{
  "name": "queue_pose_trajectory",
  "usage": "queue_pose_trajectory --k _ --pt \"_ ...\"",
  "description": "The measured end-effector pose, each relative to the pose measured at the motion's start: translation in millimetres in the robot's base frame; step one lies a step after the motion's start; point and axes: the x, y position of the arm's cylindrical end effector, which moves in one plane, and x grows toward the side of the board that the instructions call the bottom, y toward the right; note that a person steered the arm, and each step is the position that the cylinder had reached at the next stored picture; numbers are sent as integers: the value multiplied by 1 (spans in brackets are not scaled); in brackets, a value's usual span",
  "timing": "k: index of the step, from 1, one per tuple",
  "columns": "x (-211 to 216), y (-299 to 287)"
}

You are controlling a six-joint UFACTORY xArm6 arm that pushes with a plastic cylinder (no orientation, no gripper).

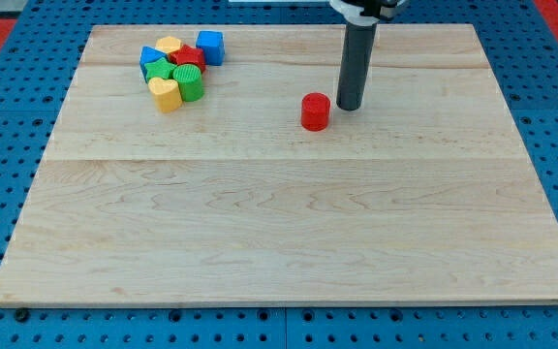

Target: Move your arm to the away from the red circle

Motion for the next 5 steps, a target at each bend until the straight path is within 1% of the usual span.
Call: queue_pose_trajectory --k 2,3,4,5 --pt "-9 0" --pt "-41 0" --pt "-77 -48" --pt "-113 -121"
